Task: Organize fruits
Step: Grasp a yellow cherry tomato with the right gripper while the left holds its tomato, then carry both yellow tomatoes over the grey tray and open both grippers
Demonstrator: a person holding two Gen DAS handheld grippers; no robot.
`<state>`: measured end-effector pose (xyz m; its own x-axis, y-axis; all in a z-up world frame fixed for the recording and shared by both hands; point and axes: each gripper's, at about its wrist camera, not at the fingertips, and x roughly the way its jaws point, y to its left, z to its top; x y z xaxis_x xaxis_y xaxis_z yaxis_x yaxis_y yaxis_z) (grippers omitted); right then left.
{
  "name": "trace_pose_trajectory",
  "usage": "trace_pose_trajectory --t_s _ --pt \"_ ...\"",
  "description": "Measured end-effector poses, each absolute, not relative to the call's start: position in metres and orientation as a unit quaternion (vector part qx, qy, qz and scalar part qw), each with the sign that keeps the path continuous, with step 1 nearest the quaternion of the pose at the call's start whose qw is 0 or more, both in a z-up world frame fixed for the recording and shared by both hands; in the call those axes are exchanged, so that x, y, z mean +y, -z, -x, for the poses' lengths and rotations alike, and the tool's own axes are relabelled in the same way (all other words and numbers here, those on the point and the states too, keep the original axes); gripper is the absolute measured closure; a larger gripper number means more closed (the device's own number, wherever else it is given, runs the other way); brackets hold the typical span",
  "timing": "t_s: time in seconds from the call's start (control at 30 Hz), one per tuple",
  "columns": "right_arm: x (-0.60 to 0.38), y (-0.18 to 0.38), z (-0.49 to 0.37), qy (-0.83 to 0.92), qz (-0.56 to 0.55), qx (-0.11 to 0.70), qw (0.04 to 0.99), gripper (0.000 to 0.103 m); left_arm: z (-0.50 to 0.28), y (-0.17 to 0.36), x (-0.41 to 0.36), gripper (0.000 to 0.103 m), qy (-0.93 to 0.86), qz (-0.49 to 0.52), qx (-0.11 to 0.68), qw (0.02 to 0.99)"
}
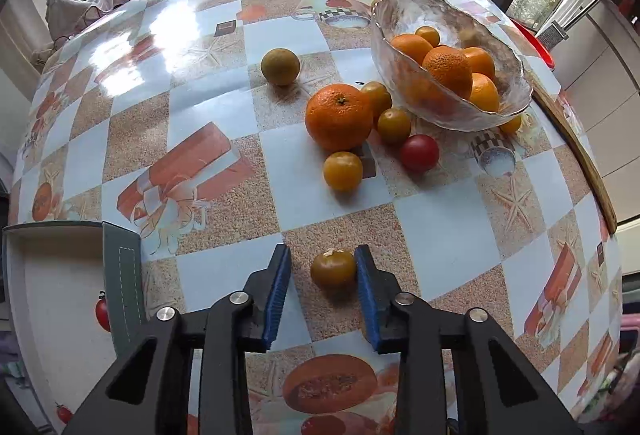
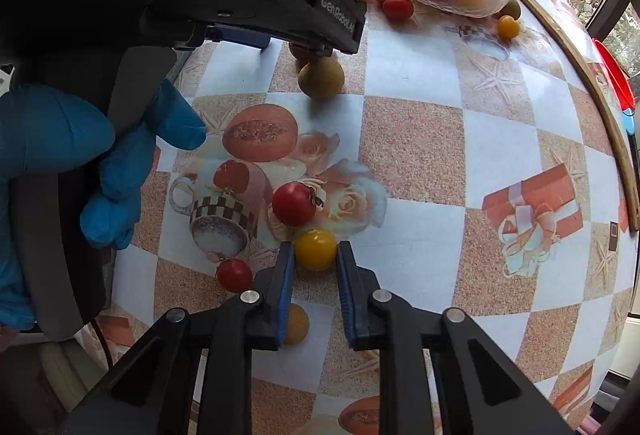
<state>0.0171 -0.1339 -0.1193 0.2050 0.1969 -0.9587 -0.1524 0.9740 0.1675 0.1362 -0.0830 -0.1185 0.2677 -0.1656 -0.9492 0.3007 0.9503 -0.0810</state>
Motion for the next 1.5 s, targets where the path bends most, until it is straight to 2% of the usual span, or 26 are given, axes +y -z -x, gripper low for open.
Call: trace_pose_trajectory --t_s 0.33,0.87,1.1,1.5 --pt "-0.160 0.109 -0.018 -0.114 -0.107 0.622 0.767 0.080 -0.111 0.097 -0.062 0.081 0.163 -0.015 0.572 0.804" --pt "-0.190 0.090 -0.034 -0.126 -0.111 0.613 0.772 0.080 -0.050 0.061 0.010 0.081 0.113 0.013 0.556 0.824" --pt "-0.153 0.080 -0.044 -0.160 -0.088 0.606 0.774 0.080 -0.023 0.056 0.059 0.081 0.061 0.019 0.555 0.829" --pt "-0.065 0.070 -0.068 -0.237 -0.040 0.598 0.765 0.080 0.011 0.079 0.137 0.081 -0.029 0.052 0.573 0.817"
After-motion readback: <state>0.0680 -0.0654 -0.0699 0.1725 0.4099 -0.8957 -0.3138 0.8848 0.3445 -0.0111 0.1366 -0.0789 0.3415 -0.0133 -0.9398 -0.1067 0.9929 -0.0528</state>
